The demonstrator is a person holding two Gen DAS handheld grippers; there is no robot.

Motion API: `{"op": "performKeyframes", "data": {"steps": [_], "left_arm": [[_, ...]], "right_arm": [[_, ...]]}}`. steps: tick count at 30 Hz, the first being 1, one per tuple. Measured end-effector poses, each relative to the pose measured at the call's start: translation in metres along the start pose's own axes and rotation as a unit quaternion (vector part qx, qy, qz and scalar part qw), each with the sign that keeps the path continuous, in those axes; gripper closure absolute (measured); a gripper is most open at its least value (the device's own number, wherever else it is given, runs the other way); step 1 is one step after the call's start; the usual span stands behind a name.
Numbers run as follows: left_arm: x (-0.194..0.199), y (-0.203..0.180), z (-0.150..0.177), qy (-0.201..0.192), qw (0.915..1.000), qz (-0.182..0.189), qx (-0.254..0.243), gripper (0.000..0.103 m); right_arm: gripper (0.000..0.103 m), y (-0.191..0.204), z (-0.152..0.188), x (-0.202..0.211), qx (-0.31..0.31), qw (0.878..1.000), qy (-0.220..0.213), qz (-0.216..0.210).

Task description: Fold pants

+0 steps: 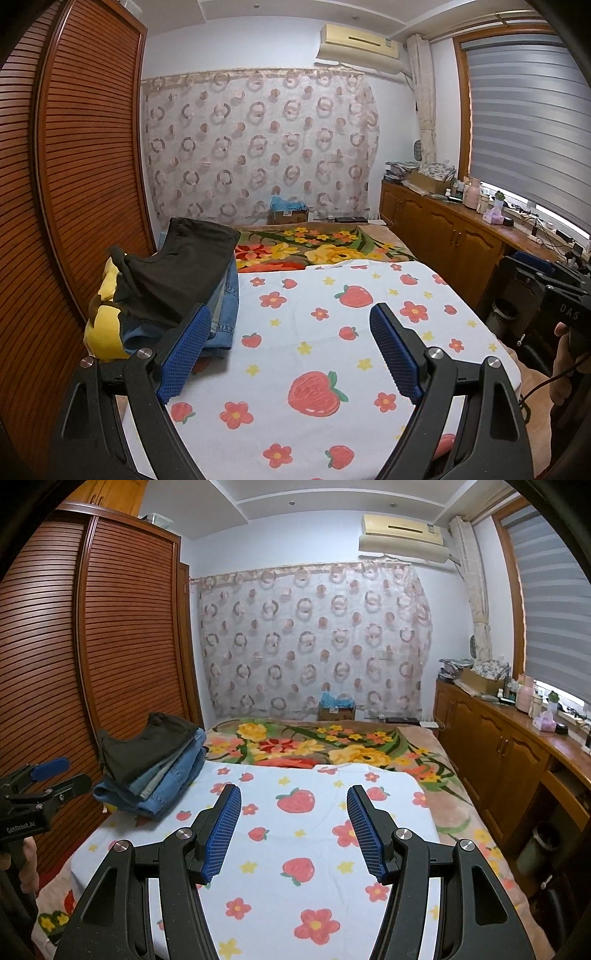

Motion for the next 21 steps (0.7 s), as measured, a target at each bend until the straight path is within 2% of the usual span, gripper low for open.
{"op": "performKeyframes", "data": {"steps": [21], "left_arm": [[0.0019, 0.0014, -0.0005, -0.002, 1.0000, -0.002, 0.000, 0.015]], "right_arm": [[0.041, -0.0138, 0.0046, -0.0049, 0.002, 1.000, -0.003, 0.000]]}}
Point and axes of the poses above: each gripper's, at about its wrist camera, not at the fingertips, and x roughly against the way its jaws point, y to its left, z to its underside, the point moved 3 cm from there along -x, roughly the way its jaws point, and after that the axes turned 14 degrees about x, right-handed, at the moved point
